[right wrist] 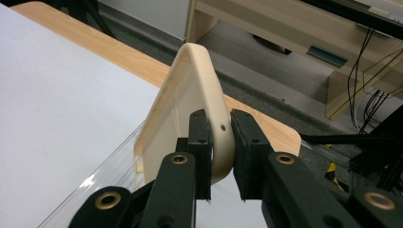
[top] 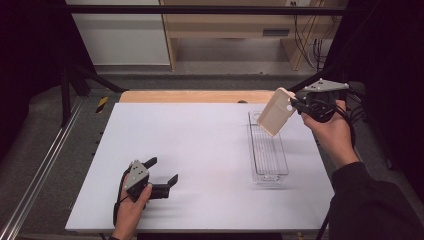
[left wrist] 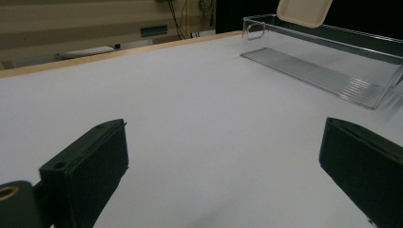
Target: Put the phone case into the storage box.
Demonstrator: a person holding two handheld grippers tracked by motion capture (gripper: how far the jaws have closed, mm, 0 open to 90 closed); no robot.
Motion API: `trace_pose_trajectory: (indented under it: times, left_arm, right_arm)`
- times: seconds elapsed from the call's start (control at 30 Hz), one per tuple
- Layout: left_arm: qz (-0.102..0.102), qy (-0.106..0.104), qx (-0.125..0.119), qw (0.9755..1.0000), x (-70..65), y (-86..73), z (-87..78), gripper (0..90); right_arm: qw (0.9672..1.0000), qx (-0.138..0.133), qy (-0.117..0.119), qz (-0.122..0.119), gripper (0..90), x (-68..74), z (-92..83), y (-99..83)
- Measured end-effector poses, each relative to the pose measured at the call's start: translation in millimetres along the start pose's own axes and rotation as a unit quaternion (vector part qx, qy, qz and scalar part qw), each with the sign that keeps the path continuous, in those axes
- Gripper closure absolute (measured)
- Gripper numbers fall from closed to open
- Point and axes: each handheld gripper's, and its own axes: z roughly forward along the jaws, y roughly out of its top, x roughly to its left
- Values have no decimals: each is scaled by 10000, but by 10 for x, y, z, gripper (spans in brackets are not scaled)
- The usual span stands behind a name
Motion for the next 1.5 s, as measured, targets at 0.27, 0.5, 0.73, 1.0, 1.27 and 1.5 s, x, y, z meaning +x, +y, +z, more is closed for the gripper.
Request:
trace_pose_trajectory:
  times: [0.27, 0.5, 0.73, 1.0, 1.27, 1.5]
  left_arm:
    - [-4, -7, -7, 10000, 7, -6, -13, 23]
    - [-20, -13, -19, 10000, 3, -5, -17, 22]
    - [-10, -10, 5, 10000, -1, -9, -10, 22]
    - [4, -43, 9, 10000, -16, -6, -2, 23]
    - [19, -47, 17, 10000, -20, -7, -1, 23]
    - [9, -47, 8, 10000, -22, -5, -2, 23]
  right_arm:
    - [9999, 85, 8, -105, 790, 23, 135, 1]
    - [9998, 144, 35, -127, 790, -25, 311, 9]
    - [9992, 225, 44, -314, 789, -20, 498, 9]
    - [9978, 323, 14, -586, 789, 38, 639, -12]
    - [9972, 380, 21, -648, 788, 92, 700, -11]
    - [9968, 373, 46, -712, 788, 130, 722, 0]
